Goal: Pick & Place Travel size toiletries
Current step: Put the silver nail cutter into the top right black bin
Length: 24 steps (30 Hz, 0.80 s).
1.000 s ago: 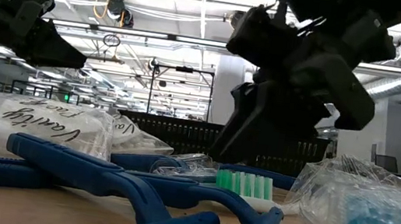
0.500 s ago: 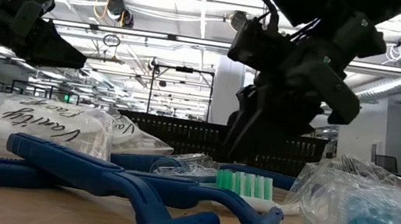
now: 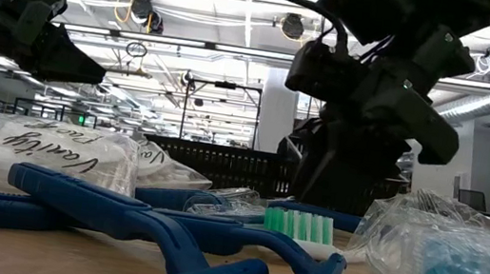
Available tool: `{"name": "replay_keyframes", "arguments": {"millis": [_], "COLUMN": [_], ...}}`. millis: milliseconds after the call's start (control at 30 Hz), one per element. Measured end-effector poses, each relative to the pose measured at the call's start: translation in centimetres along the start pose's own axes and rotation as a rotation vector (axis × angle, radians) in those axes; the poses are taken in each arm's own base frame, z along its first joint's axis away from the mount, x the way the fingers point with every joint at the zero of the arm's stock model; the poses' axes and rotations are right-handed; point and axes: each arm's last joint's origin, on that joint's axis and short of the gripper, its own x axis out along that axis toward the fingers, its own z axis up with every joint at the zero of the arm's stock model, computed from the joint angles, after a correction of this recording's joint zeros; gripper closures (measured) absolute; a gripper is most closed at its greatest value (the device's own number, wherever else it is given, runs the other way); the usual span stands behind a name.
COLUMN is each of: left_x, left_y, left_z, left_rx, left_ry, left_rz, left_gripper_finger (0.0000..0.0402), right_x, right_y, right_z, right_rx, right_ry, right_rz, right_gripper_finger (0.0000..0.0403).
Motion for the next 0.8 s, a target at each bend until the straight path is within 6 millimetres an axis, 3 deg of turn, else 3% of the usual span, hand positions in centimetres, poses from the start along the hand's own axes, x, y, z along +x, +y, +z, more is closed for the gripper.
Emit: {"name": "replay_keyframes", "arguments": {"millis": [233, 667, 800], "left_x": [0.00, 0.00, 0.00], "left_y": [0.00, 0.00, 0.00], "left_z": [0.00, 0.00, 0.00], "left_rx": [0.000, 0.000, 0.000], "left_ry": [0.000, 0.000, 0.000], "left_rz": [0.000, 0.000, 0.000], "left_gripper_finger": [0.0192, 0.0192, 0.0192], "right_x": [0.00, 0.00, 0.00], "right_y": [0.00, 0.00, 0.06], "right_z": [0.02, 0.03, 0.03], "right_rx": [0.005, 0.000, -0.004], "right_ry": [-0.001, -0.003, -0.003], "right_rz": [-0.001, -0.002, 0.000], "right_gripper_finger": [0.0258, 0.0362, 0.0370]}}
